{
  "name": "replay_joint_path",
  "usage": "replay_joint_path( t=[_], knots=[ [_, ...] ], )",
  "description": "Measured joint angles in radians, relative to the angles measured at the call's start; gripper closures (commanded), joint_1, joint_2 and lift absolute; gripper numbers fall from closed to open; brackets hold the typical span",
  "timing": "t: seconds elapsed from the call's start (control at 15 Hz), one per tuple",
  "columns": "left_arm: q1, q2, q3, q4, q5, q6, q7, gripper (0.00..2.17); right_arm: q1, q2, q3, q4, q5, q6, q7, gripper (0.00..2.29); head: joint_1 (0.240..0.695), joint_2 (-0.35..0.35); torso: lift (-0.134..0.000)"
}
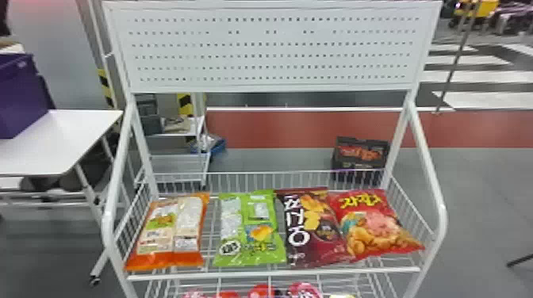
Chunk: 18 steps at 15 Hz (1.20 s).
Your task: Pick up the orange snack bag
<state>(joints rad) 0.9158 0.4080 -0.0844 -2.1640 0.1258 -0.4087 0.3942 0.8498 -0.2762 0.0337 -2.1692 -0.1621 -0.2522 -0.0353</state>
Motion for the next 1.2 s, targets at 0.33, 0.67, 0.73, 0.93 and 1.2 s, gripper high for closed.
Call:
replay_joint_path(
  t=[0.33, 0.67, 0.73, 0.93, 1.2],
  knots=[
    [0.0, -0.001, 0.0, 0.0, 0.0, 0.0, 0.0, 0.08, 0.0, 0.001, 0.0, 0.0, 0.001, 0.0, 0.0, 0.17, 0.499, 0.0, 0.0],
    [-0.005, -0.001, 0.0, 0.0, 0.001, 0.0, 0.0, 0.08, -0.001, 0.003, 0.0, 0.002, 0.001, 0.0, 0.0, 0.17, 0.499, 0.0, 0.0],
    [-0.009, -0.002, -0.001, 0.0, 0.003, 0.001, -0.004, 0.08, -0.002, 0.004, 0.0, 0.003, 0.001, 0.0, 0.0, 0.17, 0.499, 0.0, 0.0],
    [-0.061, -0.005, -0.021, 0.008, 0.022, 0.05, -0.025, 0.09, -0.008, 0.007, 0.003, 0.01, 0.001, -0.001, 0.0, 0.17, 0.499, 0.0, 0.0],
    [-0.213, -0.005, -0.085, 0.042, 0.035, 0.176, -0.026, 0.09, -0.011, 0.011, 0.006, 0.014, 0.005, -0.002, 0.001, 0.17, 0.499, 0.0, 0.0]
  ],
)
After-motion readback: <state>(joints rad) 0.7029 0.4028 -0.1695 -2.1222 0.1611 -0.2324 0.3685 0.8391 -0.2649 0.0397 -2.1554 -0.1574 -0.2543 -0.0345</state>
